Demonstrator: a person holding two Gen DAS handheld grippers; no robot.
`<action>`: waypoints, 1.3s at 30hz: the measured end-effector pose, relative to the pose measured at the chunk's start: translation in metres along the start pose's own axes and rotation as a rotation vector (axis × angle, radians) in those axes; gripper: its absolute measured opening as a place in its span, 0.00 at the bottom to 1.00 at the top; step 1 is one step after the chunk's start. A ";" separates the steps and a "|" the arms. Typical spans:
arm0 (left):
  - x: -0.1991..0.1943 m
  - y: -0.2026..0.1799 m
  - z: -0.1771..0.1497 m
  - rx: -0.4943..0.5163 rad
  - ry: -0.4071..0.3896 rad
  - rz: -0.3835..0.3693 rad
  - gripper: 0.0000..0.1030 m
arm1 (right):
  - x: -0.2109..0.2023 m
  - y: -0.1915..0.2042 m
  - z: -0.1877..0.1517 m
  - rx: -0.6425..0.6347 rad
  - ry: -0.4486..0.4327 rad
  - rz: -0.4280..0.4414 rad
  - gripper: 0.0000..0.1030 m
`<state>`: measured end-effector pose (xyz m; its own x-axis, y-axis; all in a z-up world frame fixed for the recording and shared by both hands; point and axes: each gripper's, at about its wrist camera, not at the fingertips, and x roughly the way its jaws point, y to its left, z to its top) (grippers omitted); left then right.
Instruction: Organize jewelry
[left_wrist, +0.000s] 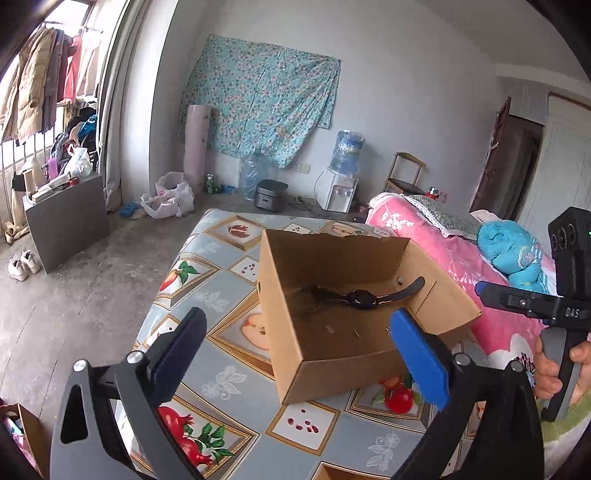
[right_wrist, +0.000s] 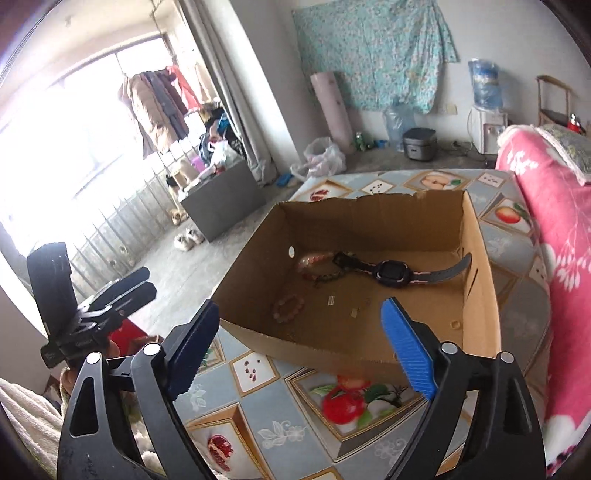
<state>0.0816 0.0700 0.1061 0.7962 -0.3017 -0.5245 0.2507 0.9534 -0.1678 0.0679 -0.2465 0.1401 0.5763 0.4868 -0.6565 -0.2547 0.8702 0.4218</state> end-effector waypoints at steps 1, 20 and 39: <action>0.002 -0.010 -0.002 0.018 0.012 0.015 0.95 | -0.001 -0.003 -0.006 0.024 -0.020 -0.010 0.88; 0.057 -0.089 -0.025 0.051 0.184 0.285 0.95 | -0.009 -0.007 -0.053 -0.099 0.044 -0.535 0.92; 0.069 -0.090 -0.035 0.047 0.287 0.322 0.95 | 0.004 -0.021 -0.052 0.026 0.093 -0.488 0.92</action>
<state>0.0950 -0.0372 0.0558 0.6540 0.0289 -0.7559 0.0452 0.9960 0.0772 0.0352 -0.2589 0.0964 0.5517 0.0285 -0.8335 0.0481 0.9967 0.0659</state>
